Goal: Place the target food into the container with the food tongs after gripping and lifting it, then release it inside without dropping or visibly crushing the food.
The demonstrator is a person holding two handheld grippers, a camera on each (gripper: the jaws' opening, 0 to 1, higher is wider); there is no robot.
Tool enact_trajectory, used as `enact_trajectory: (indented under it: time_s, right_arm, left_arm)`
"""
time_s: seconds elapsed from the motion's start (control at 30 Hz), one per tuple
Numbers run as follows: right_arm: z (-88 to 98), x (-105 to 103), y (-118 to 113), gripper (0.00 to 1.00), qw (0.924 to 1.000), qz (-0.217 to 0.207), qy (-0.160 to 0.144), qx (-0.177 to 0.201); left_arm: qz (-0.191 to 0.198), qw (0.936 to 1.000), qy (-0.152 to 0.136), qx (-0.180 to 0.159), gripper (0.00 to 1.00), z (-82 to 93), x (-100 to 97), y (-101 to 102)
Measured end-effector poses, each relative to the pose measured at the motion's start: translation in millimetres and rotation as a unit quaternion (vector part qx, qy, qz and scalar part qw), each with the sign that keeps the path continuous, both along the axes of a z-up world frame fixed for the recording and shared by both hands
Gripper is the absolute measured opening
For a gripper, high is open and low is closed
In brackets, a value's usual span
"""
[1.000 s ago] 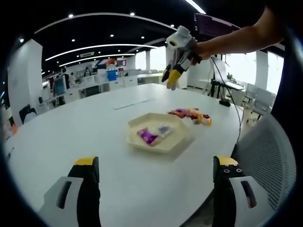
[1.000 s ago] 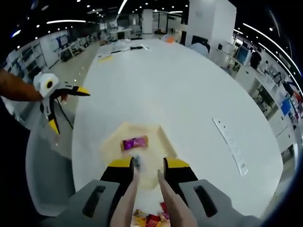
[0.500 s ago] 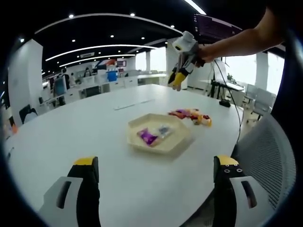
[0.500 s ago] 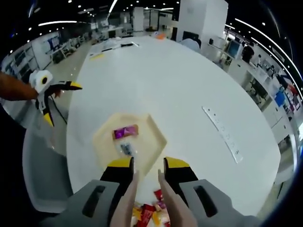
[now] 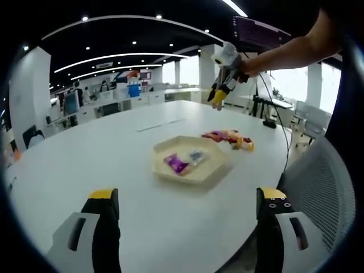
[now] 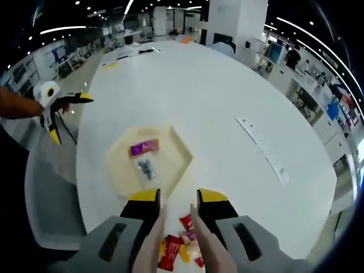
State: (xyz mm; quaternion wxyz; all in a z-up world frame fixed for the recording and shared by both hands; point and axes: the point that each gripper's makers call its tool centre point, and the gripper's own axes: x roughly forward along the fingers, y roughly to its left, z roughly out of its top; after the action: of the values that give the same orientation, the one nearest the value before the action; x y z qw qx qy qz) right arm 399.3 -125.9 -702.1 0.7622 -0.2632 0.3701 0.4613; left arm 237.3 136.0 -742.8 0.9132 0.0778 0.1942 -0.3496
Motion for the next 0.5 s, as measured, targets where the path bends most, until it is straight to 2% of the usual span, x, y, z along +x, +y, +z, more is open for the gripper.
enact_trajectory:
  time_s: [0.27,0.5]
  right_arm:
    - [-2.0,-12,-20,0.25,0.9999,-0.013,0.001,0.000]
    - [-4.7,-11,-30,0.25,0.9995,-0.030,0.000,-0.003]
  left_arm:
    - [-0.003,1.0000,0.001,0.002,0.98,-0.5,-1.0,-1]
    - [-0.003,1.0000,0.001,0.003,0.97,-0.8,-1.5,-1]
